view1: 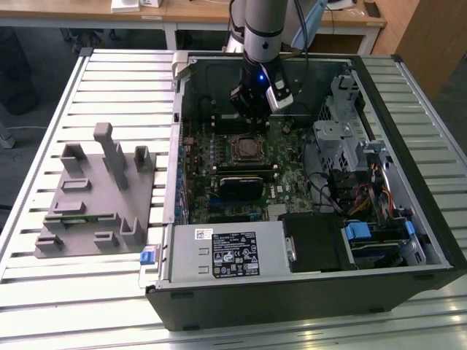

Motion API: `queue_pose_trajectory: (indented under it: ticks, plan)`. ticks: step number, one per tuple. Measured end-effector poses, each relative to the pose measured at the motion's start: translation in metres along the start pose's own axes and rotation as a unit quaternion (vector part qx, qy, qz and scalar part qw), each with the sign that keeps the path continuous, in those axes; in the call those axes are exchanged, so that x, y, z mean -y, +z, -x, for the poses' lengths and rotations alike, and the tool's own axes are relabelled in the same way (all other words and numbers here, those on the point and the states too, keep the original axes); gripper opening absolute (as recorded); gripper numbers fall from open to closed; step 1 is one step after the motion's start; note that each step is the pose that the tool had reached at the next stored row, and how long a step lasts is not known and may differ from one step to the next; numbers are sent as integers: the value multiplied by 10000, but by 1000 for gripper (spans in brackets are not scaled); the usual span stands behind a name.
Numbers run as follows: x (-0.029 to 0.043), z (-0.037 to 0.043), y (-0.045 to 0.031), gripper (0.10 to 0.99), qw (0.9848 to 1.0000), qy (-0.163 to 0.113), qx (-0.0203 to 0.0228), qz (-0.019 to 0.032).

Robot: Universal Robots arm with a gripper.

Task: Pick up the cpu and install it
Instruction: 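Install the first cpu locking lever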

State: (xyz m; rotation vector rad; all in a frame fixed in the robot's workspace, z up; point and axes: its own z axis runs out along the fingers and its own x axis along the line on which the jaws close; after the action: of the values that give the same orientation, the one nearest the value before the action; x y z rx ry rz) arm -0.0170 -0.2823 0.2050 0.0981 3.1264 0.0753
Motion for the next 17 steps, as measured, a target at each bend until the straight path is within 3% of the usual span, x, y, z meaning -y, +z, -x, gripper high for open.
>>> queue_pose_trajectory:
  ticks: [7,17]
  plan:
    - [2,6,38,106,10000,0,-5,-22]
    - [0,7,22,106,10000,0,-5,-20]
